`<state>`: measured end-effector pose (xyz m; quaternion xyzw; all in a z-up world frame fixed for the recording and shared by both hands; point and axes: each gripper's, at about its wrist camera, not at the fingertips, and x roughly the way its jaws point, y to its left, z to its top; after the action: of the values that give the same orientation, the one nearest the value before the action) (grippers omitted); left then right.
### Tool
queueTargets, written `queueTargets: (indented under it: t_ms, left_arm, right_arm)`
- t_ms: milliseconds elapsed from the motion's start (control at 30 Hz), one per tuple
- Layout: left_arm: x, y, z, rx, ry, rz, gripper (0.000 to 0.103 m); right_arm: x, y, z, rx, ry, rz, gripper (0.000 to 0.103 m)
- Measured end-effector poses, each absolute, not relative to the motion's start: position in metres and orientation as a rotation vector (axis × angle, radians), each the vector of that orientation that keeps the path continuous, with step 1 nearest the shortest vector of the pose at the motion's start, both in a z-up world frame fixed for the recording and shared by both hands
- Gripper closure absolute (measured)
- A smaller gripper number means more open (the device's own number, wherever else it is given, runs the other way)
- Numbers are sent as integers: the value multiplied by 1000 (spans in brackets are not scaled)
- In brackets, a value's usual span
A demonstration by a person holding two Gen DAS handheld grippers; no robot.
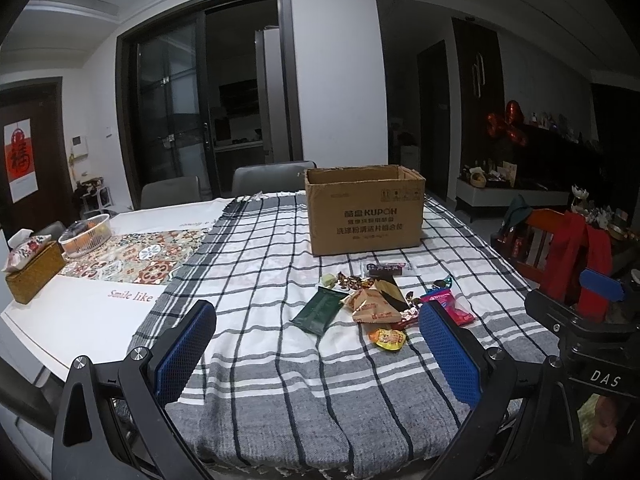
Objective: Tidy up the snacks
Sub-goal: 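Lower left tool onto Fortune Biscuits packet while right tool approaches pink hawthorn bag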
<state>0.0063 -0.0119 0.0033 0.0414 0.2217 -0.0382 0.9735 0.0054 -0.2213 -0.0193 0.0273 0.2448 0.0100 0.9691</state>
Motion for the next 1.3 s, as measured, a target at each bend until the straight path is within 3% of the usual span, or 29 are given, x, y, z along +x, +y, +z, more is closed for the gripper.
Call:
queueTargets:
  t_ms: [367, 967, 1300]
  left_arm:
    - [48, -24, -14, 98, 518, -137, 8]
    - [142, -50, -59, 69, 697, -205, 24]
    - [183, -57, -90, 25, 802, -224, 33]
  right_arm:
    - [40, -228, -37, 46, 555, 18, 3]
    - [130, -240, -85, 76, 736, 86, 31]
    - [166, -241, -116, 101, 832, 99, 38]
